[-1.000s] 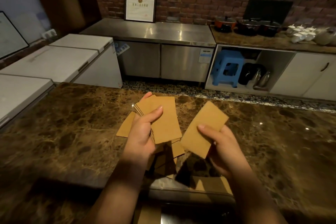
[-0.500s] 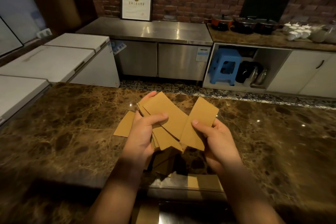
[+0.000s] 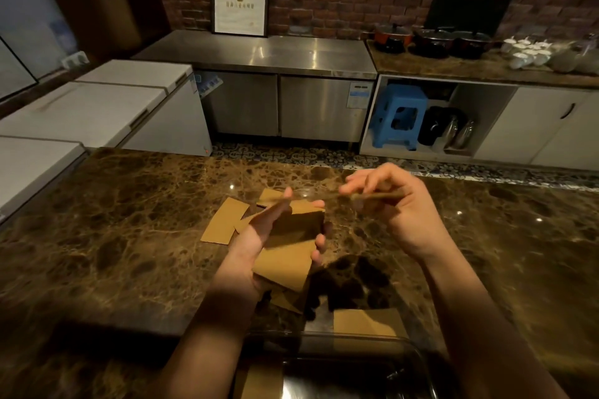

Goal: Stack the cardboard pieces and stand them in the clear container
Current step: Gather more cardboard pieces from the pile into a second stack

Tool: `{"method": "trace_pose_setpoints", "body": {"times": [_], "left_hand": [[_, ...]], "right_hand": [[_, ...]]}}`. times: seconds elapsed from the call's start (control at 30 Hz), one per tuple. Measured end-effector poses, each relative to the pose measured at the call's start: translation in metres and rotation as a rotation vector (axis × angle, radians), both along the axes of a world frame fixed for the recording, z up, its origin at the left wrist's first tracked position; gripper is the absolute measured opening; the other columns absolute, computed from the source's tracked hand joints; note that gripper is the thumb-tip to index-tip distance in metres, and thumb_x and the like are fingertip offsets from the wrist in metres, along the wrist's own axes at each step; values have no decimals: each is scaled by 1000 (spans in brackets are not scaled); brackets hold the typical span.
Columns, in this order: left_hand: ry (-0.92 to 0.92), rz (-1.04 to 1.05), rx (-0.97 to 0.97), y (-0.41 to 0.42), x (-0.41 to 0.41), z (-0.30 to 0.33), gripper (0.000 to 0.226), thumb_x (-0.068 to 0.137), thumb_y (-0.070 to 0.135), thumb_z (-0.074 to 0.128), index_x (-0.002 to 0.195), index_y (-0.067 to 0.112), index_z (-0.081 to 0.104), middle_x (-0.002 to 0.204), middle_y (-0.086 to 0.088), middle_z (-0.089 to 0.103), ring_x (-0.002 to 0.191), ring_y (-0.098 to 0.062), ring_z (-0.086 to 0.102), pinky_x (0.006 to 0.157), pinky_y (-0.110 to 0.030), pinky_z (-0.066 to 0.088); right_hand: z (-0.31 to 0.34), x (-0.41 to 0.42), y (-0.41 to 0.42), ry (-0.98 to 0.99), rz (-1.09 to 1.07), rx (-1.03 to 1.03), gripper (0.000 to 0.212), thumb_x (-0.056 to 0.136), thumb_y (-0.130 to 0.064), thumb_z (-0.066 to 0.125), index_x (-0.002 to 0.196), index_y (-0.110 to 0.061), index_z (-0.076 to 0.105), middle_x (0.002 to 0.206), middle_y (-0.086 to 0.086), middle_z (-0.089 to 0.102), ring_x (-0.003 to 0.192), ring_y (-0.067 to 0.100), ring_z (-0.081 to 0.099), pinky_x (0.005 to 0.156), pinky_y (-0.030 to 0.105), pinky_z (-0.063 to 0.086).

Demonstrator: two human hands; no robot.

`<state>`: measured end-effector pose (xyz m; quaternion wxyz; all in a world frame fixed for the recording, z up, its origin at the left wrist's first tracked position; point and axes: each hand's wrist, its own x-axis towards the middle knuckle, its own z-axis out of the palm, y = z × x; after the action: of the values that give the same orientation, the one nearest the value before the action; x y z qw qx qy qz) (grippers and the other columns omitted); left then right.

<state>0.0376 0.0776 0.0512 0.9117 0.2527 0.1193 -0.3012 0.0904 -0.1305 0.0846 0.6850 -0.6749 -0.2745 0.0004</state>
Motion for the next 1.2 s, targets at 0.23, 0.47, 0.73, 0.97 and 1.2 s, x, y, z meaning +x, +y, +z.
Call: {"method": "trace_pose_setpoints", "body": {"times": [0.23, 0.47, 0.73, 0.97, 1.2], "left_hand": [[-200, 78, 248, 5, 7, 2, 44, 71, 4, 57, 103, 23, 81, 104, -14, 76, 76, -31, 74, 59, -42, 62], [-336, 466, 421, 8, 12, -1, 73, 65, -8, 64, 126, 32, 63, 116, -9, 71, 105, -34, 67, 72, -49, 60], [-357, 490, 544, -3, 13, -9, 66, 77, -18, 64, 116, 35, 67, 90, 4, 78, 80, -16, 75, 59, -35, 61], [-122, 193, 459, 8, 19, -7, 60, 76, 68, 59, 117, 27, 74, 114, -15, 75, 93, -32, 75, 68, -44, 61], [-177, -20, 351, -12, 6, -17, 35, 72, 24, 79, 105, 13, 80, 101, -12, 78, 85, -24, 75, 73, -36, 62]], "right_hand": [[-18, 7, 0, -125, -18, -252, 28, 74, -3, 82, 72, -24, 63, 102, -13, 77, 121, 12, 60, 96, 19, 47], [-29, 9, -6, 682, -110, 140, 43, 77, -8, 74, 118, -19, 64, 106, 8, 77, 90, 20, 76, 65, 33, 60], [-30, -8, 15, 681, 51, 119, 33, 88, -9, 69, 120, -14, 67, 113, 10, 76, 105, 27, 72, 82, 39, 60], [-11, 13, -6, 582, 358, -325, 39, 77, -8, 73, 116, -6, 70, 111, 14, 75, 100, 30, 72, 85, 39, 58], [-5, 19, 8, 436, 1, -145, 28, 82, -6, 76, 108, -17, 72, 100, 8, 78, 91, 27, 75, 77, 42, 59]]}}
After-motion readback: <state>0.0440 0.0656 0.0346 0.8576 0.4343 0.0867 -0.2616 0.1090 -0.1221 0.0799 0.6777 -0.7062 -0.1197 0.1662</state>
